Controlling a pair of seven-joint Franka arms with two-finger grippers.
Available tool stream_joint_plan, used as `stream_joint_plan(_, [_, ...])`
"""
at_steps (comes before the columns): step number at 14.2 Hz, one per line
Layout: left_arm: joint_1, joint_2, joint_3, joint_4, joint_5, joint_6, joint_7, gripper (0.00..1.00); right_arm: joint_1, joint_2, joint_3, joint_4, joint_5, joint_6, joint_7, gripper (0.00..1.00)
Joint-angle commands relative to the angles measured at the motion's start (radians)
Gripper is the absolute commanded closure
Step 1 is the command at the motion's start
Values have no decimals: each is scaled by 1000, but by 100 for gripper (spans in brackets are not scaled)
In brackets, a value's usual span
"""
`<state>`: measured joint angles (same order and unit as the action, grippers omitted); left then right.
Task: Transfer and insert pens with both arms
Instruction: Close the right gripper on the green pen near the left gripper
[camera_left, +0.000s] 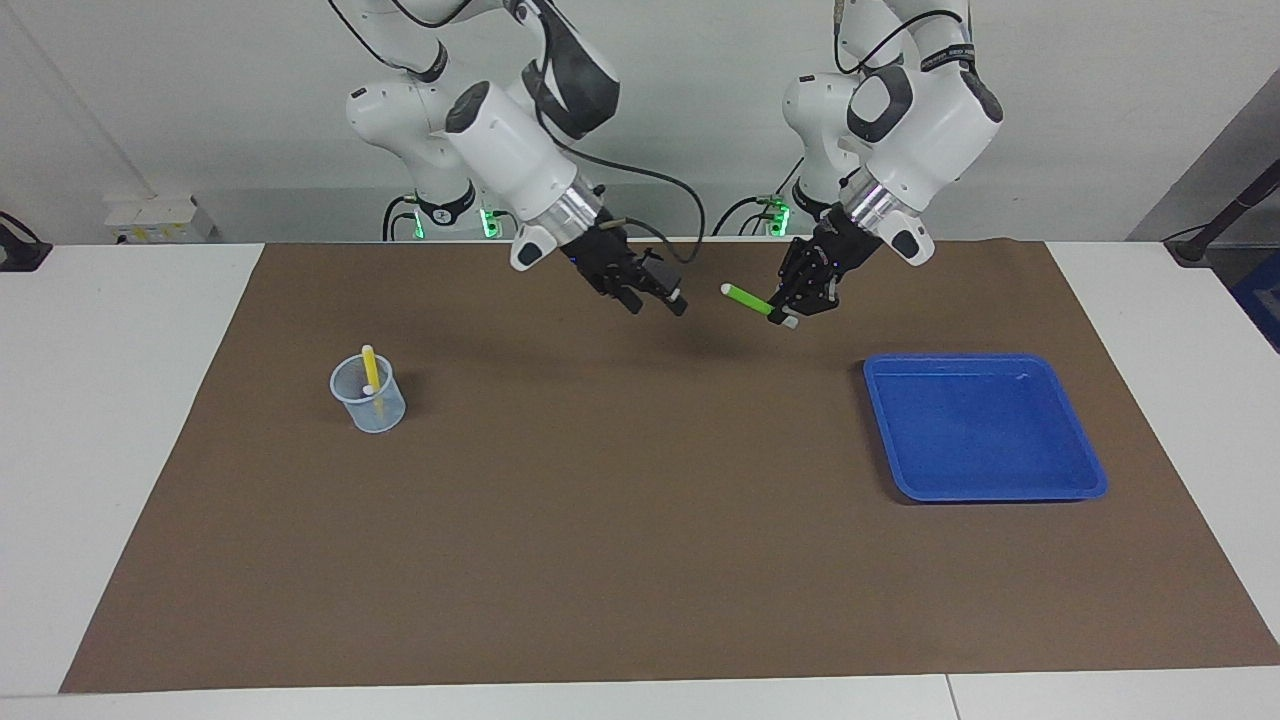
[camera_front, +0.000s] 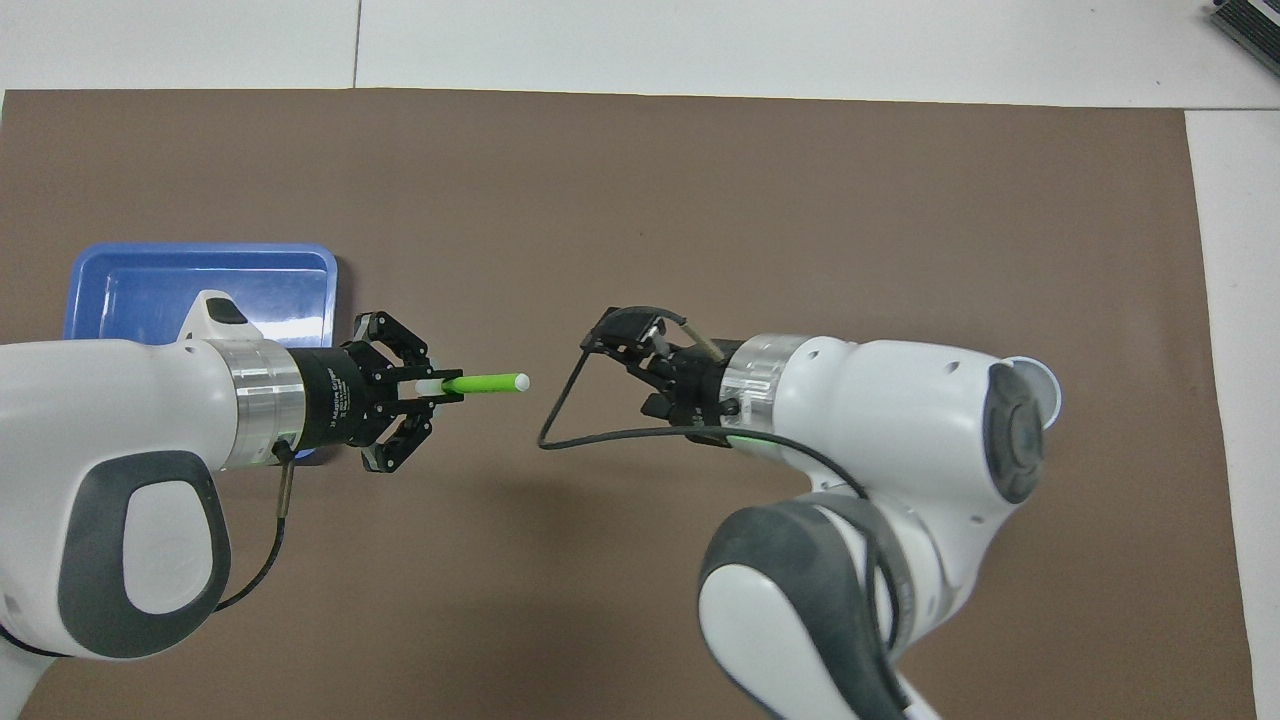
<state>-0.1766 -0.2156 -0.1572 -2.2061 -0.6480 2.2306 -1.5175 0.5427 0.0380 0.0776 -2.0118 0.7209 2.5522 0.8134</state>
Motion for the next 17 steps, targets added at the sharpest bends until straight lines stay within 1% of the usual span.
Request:
stream_joint_plan(1, [-34, -42, 11, -50, -19, 56, -46, 100, 16, 40, -1, 39, 15, 34, 52, 0])
stream_joint_plan(4, [-43, -44, 13, -57, -33, 66, -56, 100, 45, 39, 19, 41, 17, 40, 96, 0])
stream_joint_plan(7, [-43, -48, 11, -57, -33, 66, -58, 100, 75, 49, 19, 93, 14, 42, 150, 0])
stream_joint_plan(10, [-43, -50, 11, -57, -33, 64, -58, 100, 85, 49, 19, 87, 11, 42, 151, 0])
stream_joint_plan(13, [-43, -51, 11, -57, -33, 63, -58, 100, 82, 51, 19, 87, 9, 45, 133, 11])
stream_joint_plan(16, [-43, -53, 13, -57, -33, 60, -56, 100, 74, 52, 19, 87, 6, 45, 128, 32])
stream_joint_plan(17, [-43, -53, 13, -57, -33, 60, -56, 100, 74, 52, 19, 87, 6, 45, 125, 44])
